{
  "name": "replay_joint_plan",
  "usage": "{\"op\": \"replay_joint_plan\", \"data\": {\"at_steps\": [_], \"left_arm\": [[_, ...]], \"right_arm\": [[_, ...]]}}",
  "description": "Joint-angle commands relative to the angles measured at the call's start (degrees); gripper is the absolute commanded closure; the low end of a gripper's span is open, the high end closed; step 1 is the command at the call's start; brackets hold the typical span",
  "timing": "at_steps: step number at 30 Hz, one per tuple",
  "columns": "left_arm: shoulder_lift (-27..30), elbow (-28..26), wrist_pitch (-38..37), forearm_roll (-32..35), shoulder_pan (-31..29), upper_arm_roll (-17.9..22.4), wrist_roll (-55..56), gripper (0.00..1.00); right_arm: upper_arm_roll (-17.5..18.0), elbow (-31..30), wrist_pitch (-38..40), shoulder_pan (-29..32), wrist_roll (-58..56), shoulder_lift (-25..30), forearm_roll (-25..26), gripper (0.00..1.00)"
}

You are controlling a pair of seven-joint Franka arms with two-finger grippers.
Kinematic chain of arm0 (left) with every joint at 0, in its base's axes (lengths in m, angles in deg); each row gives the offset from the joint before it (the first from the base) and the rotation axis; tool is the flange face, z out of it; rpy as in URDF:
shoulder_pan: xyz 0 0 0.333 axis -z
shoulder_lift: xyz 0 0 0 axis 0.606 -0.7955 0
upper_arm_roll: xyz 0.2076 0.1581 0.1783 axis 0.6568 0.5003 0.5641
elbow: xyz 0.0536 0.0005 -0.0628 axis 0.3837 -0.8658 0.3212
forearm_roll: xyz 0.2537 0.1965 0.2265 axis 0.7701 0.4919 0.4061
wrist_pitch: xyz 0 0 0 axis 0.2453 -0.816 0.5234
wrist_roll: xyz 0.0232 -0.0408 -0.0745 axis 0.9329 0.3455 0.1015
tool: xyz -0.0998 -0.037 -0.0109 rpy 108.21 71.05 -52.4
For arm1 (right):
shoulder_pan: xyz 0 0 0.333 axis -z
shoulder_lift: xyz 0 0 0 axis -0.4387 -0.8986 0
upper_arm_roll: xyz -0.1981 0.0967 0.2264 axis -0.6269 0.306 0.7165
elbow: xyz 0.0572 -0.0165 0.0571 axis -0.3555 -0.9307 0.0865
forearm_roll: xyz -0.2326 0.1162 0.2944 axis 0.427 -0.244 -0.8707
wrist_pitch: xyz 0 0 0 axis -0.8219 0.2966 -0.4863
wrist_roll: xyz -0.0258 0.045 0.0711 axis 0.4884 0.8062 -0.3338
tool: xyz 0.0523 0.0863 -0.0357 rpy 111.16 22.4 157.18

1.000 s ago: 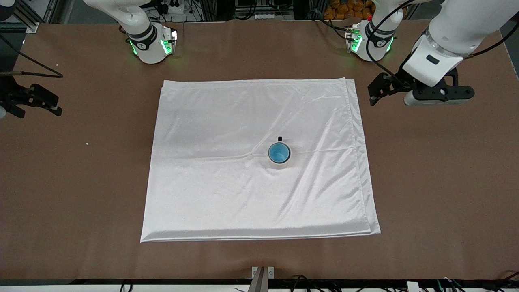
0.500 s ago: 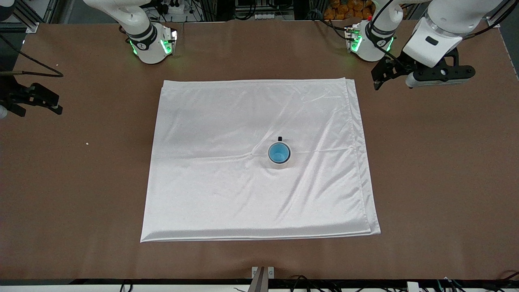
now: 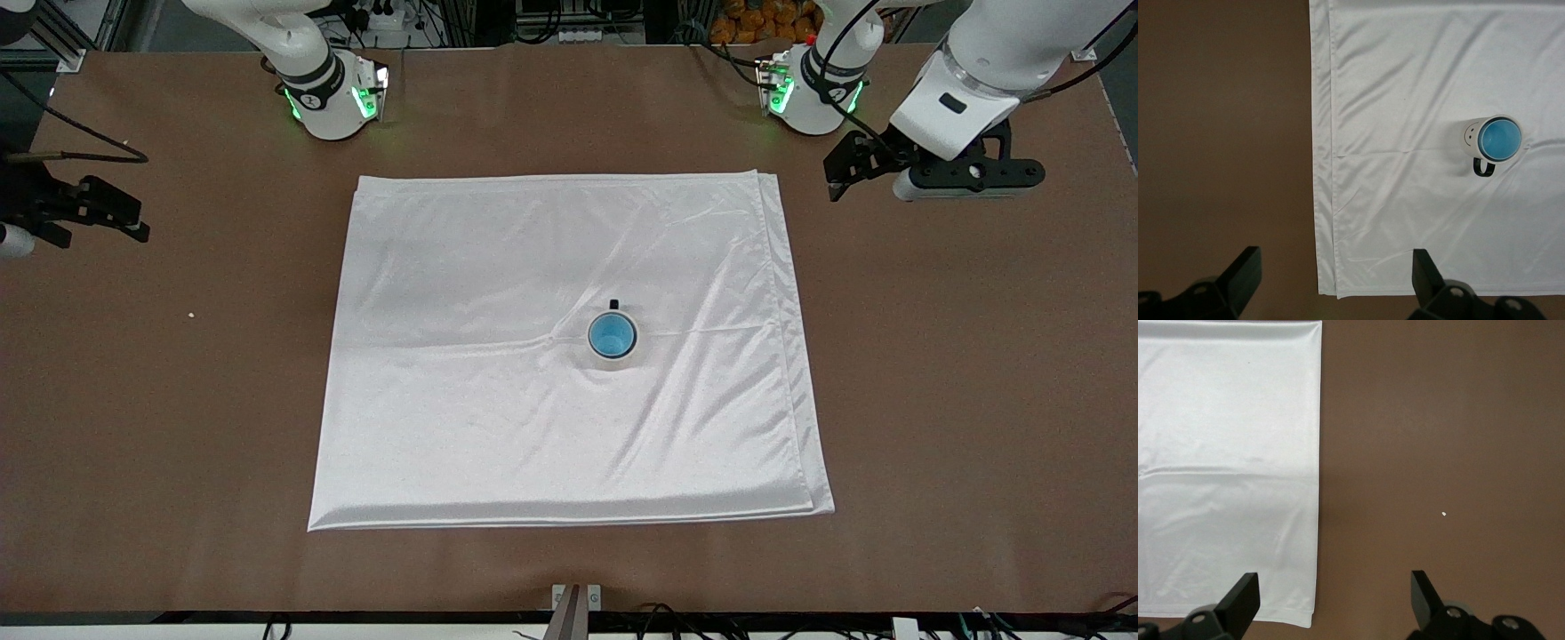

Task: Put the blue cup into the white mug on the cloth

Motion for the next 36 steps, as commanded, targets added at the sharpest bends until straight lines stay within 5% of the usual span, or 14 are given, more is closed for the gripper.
{"op": "replay_joint_plan", "data": {"at_steps": [1, 11, 21, 36], "left_arm": [[-1.0, 0.9, -0.6, -0.4, -0.6, -0.4, -3.8, 0.00], [-2.3, 3.7, -0.7, -0.1, 2.1, 0.7, -3.8, 0.00], [-4.6, 6.4, -2.7, 0.5, 11.0, 11.2, -3.9, 0.00], [-8.5, 12.0, -4.4, 4.3, 11.5, 11.4, -3.9, 0.00]], "right_arm": [[0.4, 0.7, 0.7, 0.1, -0.3, 0.1, -0.7, 0.00], [0.3, 0.9, 0.0, 0.2, -0.6, 0.1, -0.8, 0.00], [0.3, 0.8, -1.2, 0.1, -0.7, 0.1, -0.5, 0.00], [0.3, 0.1, -3.2, 0.0, -0.9, 0.6, -0.3, 0.00]]}}
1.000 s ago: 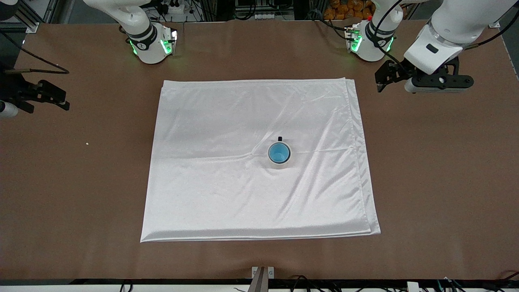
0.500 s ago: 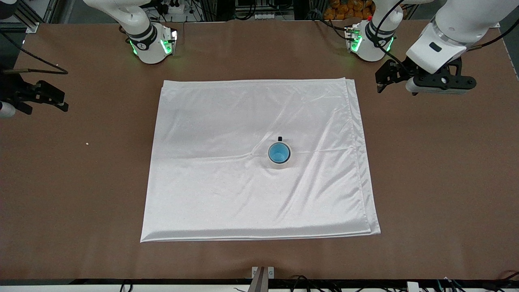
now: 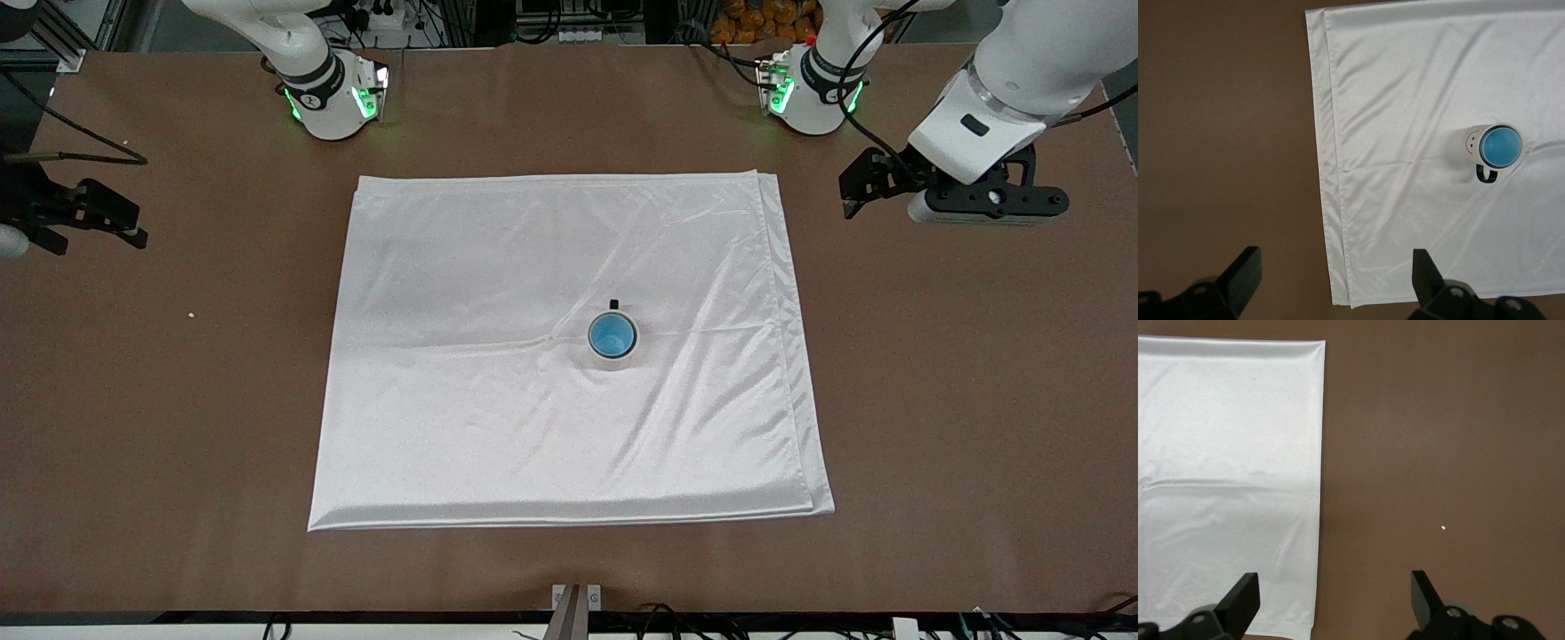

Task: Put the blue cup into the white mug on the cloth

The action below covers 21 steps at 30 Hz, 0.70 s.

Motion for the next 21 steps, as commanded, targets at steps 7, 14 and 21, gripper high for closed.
{"op": "replay_joint_plan", "data": {"at_steps": [7, 14, 21], "left_arm": [[-2.5, 4.5, -2.5, 0.7, 0.6, 0.6, -0.5, 0.00], [-2.5, 4.5, -2.5, 0.7, 0.5, 0.5, -0.5, 0.00], [-2.6, 4.5, -2.5, 0.7, 0.5, 0.6, -0.3, 0.00]], "right_arm": [[0.1, -1.3, -2.1, 0.2, -0.8, 0.9, -0.2, 0.00], [0.1, -1.4, -2.4, 0.2, -0.9, 0.9, -0.2, 0.00], [0.1, -1.4, -2.4, 0.2, -0.8, 0.9, -0.2, 0.00]]}}
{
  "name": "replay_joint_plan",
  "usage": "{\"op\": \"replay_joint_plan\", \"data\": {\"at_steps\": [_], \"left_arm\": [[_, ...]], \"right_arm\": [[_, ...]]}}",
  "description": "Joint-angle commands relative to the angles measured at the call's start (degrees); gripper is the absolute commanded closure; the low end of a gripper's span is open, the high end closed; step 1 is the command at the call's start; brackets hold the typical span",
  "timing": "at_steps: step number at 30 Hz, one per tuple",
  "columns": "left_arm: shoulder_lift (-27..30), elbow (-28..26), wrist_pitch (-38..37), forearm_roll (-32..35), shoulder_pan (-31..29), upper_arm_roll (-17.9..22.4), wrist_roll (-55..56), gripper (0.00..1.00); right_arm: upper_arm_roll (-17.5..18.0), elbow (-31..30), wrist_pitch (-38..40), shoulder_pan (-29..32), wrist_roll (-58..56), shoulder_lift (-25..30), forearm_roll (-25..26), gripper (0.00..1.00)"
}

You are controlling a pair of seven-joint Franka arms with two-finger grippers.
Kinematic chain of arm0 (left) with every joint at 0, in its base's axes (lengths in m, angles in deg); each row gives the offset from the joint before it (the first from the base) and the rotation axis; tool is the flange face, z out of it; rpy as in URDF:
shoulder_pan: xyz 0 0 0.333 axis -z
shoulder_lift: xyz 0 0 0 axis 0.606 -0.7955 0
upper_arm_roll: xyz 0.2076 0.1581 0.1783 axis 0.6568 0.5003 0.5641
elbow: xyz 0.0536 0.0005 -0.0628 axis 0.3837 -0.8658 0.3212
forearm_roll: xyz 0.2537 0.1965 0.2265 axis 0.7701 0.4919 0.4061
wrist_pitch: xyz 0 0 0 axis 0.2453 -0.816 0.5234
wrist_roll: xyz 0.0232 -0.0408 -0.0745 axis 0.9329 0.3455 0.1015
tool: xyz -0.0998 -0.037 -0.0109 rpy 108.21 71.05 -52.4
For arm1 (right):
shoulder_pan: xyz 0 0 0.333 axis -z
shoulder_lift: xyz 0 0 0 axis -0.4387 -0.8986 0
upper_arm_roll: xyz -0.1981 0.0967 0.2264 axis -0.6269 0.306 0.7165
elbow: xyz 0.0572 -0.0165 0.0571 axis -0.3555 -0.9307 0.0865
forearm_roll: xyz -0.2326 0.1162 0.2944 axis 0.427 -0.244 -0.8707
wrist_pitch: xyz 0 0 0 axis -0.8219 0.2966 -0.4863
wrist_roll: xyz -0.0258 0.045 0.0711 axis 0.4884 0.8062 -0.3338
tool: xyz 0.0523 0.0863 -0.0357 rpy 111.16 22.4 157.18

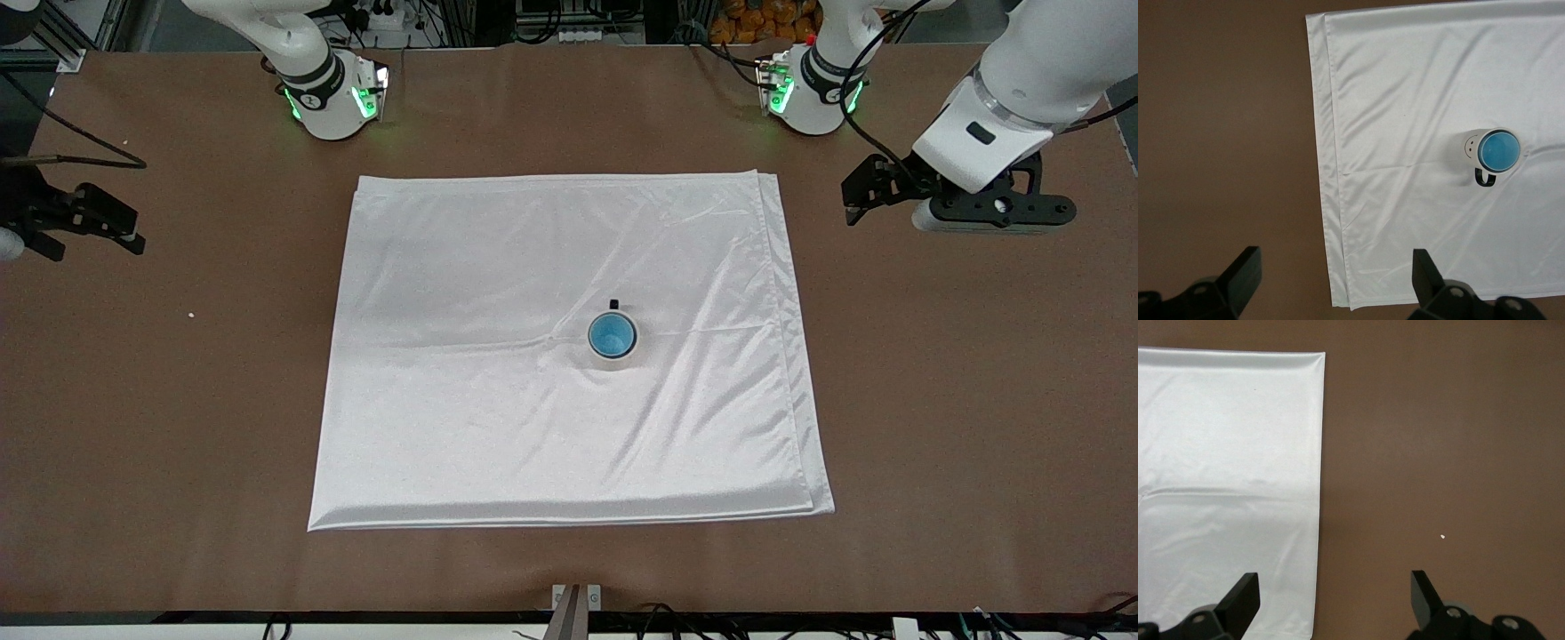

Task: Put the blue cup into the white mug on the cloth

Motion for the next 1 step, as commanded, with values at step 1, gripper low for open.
{"op": "replay_joint_plan", "data": {"at_steps": [1], "left_arm": [[-0.8, 1.8, -1.4, 0.7, 0.6, 0.3, -0.3, 0.00]], "right_arm": [[0.1, -1.1, -0.6, 0.2, -0.8, 0.9, -0.1, 0.00]]}}
